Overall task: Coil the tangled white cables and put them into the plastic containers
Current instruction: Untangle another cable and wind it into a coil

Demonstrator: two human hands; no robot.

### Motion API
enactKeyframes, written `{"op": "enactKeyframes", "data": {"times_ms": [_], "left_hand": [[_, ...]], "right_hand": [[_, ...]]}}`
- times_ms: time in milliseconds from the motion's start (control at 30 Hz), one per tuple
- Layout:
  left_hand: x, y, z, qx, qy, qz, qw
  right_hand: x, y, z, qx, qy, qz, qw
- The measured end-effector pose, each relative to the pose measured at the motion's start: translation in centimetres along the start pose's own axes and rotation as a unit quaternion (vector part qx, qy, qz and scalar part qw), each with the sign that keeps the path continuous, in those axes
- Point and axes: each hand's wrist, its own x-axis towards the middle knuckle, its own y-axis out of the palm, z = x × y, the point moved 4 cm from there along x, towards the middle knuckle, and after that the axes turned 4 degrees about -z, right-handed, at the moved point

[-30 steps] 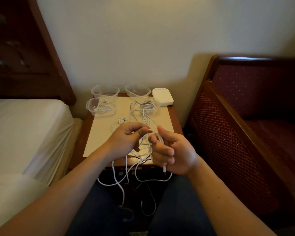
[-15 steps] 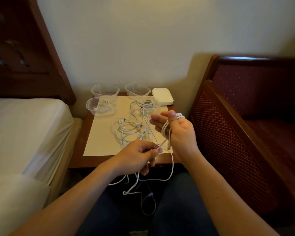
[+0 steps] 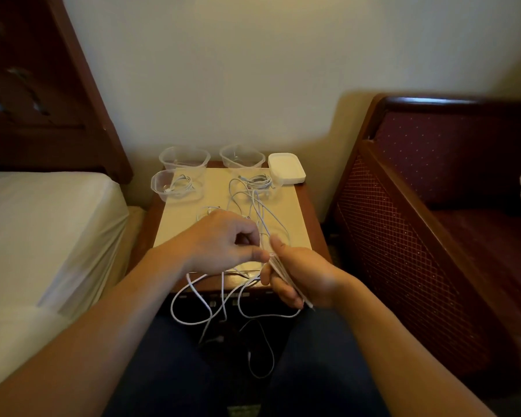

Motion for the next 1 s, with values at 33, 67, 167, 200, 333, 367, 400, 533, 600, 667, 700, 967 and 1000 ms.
{"op": "enactKeyframes", "data": {"times_ms": [33,67,167,200,333,367,400,533,600,667,700,967,1000], "left_hand": [[0.0,0.1,0.4,-0.069,0.002,-0.031,0.997],[-0.2,0.4,0.7,-0.147,-0.001,-0.059,0.987],[-0.5,2.4,1.4,-0.331,-0.028,-0.100,0.938],[-0.6,3.2,1.5,-0.370,-0.052,-0.109,0.921],[-1.3,6.3,1.6,-0.432,-0.128,-0.078,0.889],[-1.5,7.0,1.5,-0.434,-0.139,-0.066,0.888],[-1.8,7.4,1.3,-0.425,-0.147,-0.050,0.892],[-2.5,8.6,1.1,-0.332,-0.156,0.031,0.930],[-2.9,8.4,1.4,-0.299,-0.166,0.058,0.938],[-2.9,7.6,1.1,-0.260,-0.160,0.091,0.948],[-2.8,7.1,1.0,-0.224,-0.153,0.103,0.957],[-1.1,0.2,1.6,-0.013,0.000,-0.038,0.999],[-1.0,-0.1,1.7,-0.042,0.004,-0.056,0.998]], "right_hand": [[-0.3,0.3,-0.2,0.071,0.005,0.060,0.996],[-0.6,0.8,-0.1,0.135,-0.003,0.128,0.983],[-1.5,2.0,1.0,0.284,-0.078,0.268,0.917],[-1.6,2.1,1.4,0.324,-0.104,0.282,0.897],[-1.9,1.6,2.7,0.462,-0.153,0.264,0.833],[-1.8,1.3,2.9,0.472,-0.159,0.210,0.841],[-1.7,0.8,3.1,0.461,-0.174,0.135,0.860],[-0.8,-1.0,3.1,0.263,-0.273,-0.121,0.917],[-0.3,-1.2,2.5,0.188,-0.278,-0.182,0.924],[-0.2,-1.2,2.0,0.110,-0.280,-0.234,0.925],[-0.2,-1.3,1.8,0.031,-0.278,-0.263,0.924],[0.8,-1.0,-1.8,-0.156,-0.078,-0.139,0.975],[0.5,-0.5,-1.7,-0.070,-0.067,-0.096,0.991]]}}
